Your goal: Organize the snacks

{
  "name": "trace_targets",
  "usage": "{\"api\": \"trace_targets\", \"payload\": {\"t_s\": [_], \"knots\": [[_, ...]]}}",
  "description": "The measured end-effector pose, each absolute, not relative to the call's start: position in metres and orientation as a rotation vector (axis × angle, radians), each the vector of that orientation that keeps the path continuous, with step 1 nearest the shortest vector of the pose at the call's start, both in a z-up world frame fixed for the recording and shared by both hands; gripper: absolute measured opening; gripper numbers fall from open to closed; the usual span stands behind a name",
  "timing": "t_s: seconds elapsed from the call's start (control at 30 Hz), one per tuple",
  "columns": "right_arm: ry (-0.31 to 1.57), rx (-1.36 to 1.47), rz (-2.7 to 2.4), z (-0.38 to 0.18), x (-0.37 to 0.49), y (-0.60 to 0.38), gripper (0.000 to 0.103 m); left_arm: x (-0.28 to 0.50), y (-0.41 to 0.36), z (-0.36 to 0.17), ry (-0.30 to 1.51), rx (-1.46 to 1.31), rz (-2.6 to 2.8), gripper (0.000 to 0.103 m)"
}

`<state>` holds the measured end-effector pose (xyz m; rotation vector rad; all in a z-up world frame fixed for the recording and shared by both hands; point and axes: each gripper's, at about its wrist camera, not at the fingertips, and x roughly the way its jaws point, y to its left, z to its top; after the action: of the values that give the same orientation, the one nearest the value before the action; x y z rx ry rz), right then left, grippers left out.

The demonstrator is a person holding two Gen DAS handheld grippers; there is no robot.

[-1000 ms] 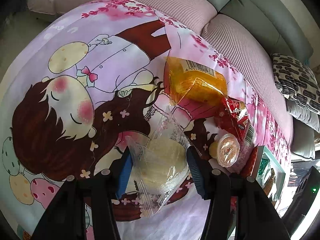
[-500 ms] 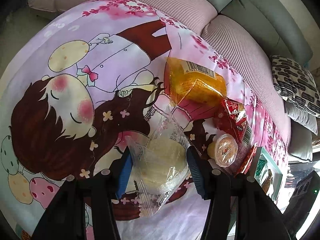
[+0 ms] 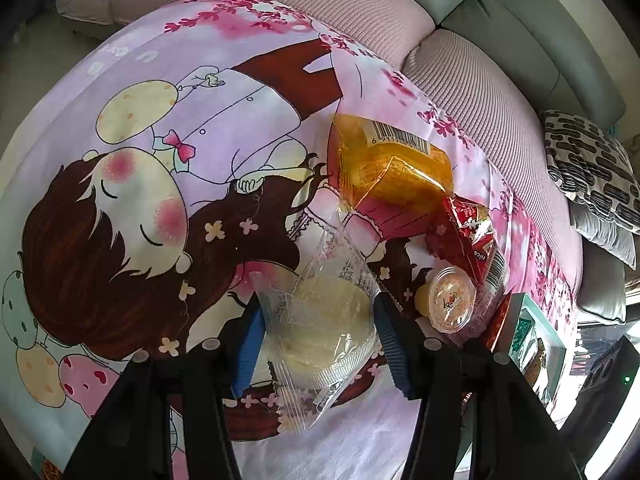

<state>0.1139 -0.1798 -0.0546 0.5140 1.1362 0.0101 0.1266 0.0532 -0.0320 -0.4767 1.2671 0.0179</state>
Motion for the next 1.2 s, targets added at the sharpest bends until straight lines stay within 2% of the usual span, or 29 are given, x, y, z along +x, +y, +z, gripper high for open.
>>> {"api": "trace_targets", "payload": {"t_s": [0.4, 0.93, 1.2], "knots": [[1.104, 0.558, 0.017, -0.046, 0.110, -0.187, 0.061, 0.127, 0.053, -0.032, 1.267, -0.478, 0.018, 0.056], [1.157, 0.418, -0.082, -0.057, 0.113, -0.162, 0.061, 0.127, 0.052, -0.033, 1.270, -0.476, 0.019, 0.056], [1.137, 0.558, -0.047, -0.060, 0.104, -0.177, 0.061, 0.127, 0.051, -0.033, 1.272, -0.487, 0.011, 0.056]]}}
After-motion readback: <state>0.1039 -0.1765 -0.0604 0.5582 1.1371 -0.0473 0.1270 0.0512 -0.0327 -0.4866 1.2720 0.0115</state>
